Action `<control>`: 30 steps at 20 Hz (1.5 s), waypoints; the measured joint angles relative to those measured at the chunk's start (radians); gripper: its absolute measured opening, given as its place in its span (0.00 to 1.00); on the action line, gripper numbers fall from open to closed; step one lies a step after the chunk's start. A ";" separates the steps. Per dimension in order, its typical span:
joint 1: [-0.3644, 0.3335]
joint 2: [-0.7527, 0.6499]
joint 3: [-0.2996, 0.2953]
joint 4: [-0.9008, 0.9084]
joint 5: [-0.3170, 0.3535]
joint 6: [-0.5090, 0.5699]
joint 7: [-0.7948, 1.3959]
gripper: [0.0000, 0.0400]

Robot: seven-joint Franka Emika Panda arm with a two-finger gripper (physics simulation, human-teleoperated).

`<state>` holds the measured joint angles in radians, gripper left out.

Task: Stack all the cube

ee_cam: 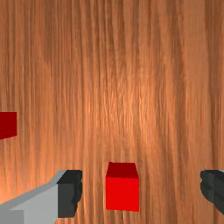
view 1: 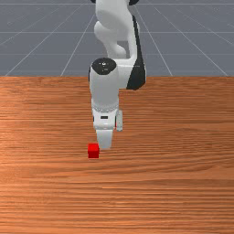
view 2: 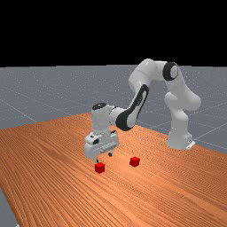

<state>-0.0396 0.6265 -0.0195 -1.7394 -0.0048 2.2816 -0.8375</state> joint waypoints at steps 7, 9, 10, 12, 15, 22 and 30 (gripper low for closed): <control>-0.001 0.035 0.001 0.026 0.002 0.037 0.000 1.00; 0.000 0.054 0.001 0.060 0.001 -0.003 0.000 1.00; 0.000 0.067 0.001 0.072 0.001 -0.012 0.001 1.00; 0.000 0.099 0.001 0.098 0.001 -0.021 0.001 1.00; 0.000 0.123 0.001 0.087 0.001 0.026 0.001 1.00; -0.016 0.133 0.003 0.047 0.005 0.120 -0.021 1.00; -0.038 0.157 -0.005 0.099 0.003 0.053 -0.042 1.00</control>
<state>-0.0779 0.7839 -0.0244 -1.6405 -0.0018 2.3347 -0.8790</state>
